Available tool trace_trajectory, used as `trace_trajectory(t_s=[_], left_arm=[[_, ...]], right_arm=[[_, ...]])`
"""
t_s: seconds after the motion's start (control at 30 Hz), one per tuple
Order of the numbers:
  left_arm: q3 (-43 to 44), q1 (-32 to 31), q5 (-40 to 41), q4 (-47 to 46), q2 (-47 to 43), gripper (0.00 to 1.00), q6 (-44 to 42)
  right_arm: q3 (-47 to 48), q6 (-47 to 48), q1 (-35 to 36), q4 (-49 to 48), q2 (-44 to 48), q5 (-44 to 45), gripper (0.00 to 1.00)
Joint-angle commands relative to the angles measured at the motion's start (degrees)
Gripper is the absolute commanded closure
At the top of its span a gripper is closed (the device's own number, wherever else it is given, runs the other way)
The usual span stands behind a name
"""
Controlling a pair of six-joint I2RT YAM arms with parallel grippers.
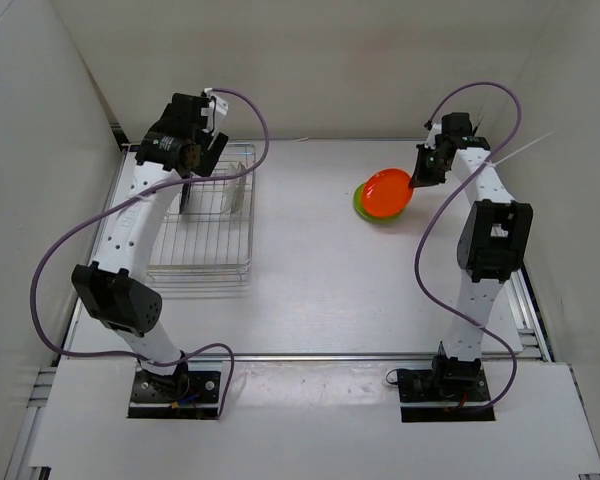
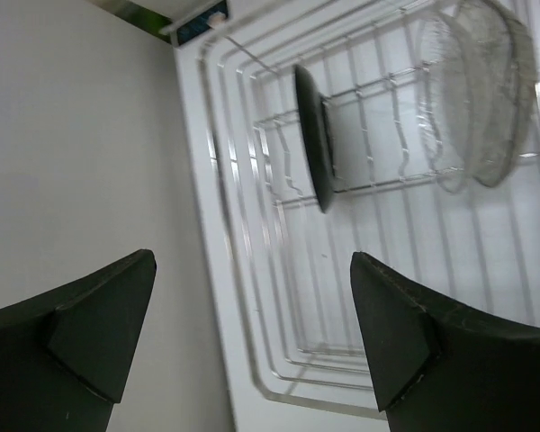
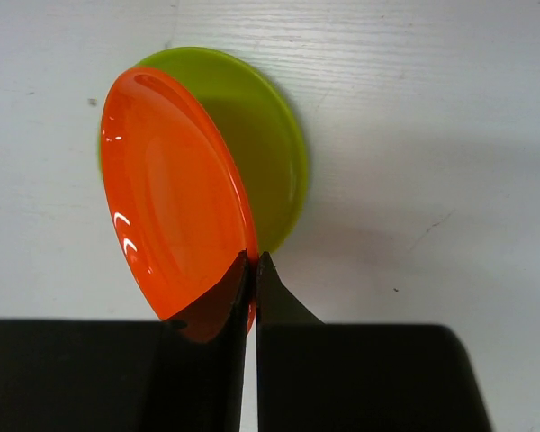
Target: Unload the plates from the dish rack
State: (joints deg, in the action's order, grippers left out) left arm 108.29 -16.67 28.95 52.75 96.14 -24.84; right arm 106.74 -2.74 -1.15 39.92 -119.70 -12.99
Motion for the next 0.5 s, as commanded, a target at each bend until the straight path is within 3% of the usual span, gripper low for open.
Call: trace_trajectory(t_s=[0.0, 0.23, 0.47], left_arm=[[1.13, 2.59, -11.71, 4.55, -2.09, 0.0, 10.77], [-5.1, 4.45, -13.74, 4.03, -4.64, 0.0, 11.48], [-7.83, 4.45, -14.27, 3.5, -7.98, 0.0, 12.01]], right_arm=[[4.17, 1.86, 0.09, -2.48, -1.94, 2.35, 1.0], [5.5, 2.39, 0.09, -2.48, -4.57, 2.97, 1.0], [6.55, 2.91, 1.14, -1.34, -7.3, 3.5, 0.92]])
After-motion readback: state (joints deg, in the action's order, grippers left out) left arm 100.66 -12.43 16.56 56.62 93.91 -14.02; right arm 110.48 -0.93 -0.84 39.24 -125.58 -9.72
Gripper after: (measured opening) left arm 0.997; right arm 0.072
